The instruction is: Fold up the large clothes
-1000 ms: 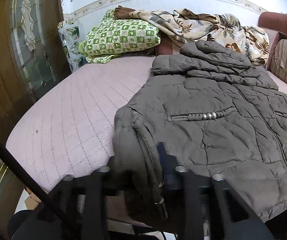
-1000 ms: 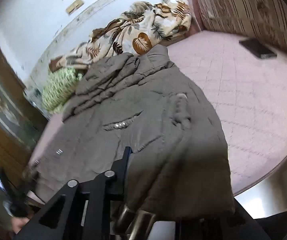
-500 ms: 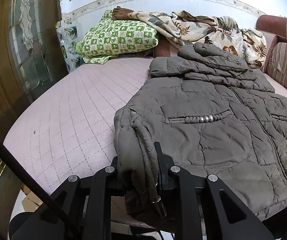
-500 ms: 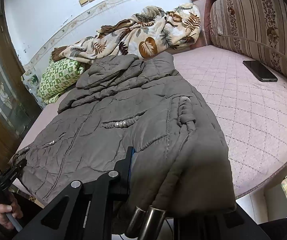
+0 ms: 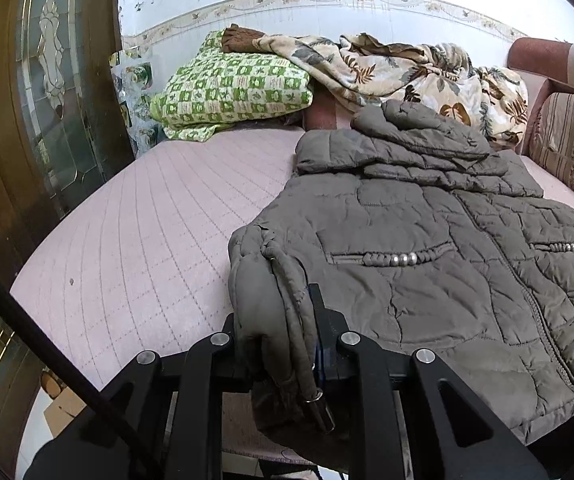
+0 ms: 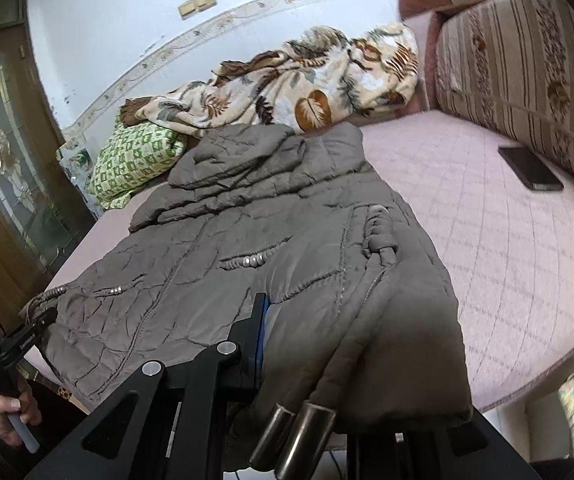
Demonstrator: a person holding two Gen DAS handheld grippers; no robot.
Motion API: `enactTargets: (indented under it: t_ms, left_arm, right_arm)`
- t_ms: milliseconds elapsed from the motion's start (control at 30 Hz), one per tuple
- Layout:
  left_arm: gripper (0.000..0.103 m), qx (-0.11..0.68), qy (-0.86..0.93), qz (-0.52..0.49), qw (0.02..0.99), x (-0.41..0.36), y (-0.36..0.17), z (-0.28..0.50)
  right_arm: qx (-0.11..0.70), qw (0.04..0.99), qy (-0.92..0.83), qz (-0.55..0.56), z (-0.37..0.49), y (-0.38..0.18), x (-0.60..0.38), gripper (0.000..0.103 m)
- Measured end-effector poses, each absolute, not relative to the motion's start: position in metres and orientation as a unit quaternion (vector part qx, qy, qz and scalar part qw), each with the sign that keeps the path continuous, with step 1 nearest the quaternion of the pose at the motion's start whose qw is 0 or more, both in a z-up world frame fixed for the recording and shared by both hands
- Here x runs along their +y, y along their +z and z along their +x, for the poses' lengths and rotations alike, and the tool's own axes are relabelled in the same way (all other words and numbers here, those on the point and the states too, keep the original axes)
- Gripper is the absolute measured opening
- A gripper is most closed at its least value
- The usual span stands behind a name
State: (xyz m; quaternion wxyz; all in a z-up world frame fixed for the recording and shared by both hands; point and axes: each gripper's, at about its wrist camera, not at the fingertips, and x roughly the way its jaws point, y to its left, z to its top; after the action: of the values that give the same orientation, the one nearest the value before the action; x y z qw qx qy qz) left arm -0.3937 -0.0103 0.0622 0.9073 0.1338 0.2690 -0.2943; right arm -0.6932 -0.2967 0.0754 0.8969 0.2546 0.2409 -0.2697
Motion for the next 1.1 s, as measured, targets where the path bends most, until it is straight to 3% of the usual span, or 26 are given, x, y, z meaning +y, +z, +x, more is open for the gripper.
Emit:
enactTargets:
  t_ms: [700, 1100]
  left_arm:
    - [0.020, 0.204, -0.320, 0.092, 0.921, -0.051, 0.164, -0.349]
    - [0.022, 0.214, -0.333, 0.082, 0.915, -0.129, 0.214, -0.278]
  right_arm:
    - [0.166, 0.928, -0.247, 0.223, -0.661, 0.168, -0.333, 0.019]
    - [0.143, 0.932, -0.239, 0.232, -0.598, 0.214, -0.404, 0.019]
